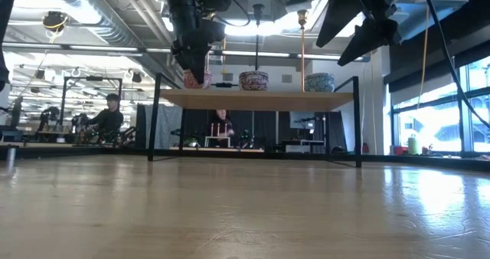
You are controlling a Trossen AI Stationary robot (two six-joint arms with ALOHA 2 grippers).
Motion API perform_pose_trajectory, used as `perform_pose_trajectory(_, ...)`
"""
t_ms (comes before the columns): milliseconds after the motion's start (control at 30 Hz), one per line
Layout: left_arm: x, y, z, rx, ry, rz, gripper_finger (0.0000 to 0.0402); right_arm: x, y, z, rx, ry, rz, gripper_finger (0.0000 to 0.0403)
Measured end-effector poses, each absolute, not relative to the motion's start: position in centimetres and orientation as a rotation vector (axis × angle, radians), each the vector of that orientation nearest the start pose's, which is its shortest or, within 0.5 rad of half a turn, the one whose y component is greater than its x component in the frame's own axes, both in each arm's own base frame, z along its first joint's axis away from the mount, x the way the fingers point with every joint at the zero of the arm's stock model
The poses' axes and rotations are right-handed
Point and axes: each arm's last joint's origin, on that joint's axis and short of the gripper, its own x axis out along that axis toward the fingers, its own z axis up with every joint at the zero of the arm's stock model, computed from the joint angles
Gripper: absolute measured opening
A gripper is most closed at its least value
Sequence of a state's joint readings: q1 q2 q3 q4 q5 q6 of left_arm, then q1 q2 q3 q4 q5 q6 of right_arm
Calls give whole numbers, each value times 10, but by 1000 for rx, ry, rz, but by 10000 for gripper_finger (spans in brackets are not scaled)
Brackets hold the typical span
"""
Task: Pick & Place candle stick holders
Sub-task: Put the pink candle on the shelf
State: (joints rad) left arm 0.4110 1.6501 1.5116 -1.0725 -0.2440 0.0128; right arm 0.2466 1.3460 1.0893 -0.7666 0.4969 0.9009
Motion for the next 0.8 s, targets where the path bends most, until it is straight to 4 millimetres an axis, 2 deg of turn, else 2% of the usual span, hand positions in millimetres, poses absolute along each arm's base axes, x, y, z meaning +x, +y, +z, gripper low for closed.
perform_pose_trajectory(267,296,136,303,-82,1230,545,331,258,48,277,459,762,-633,358)
perform_pose_trajectory(633,296,136,303,-67,1233,536,391,258,48,277,456,763,-631,358)
perform_pose_trajectory(800,296,137,303,-57,1236,552,398,258,48,277,456,765,-631,358)
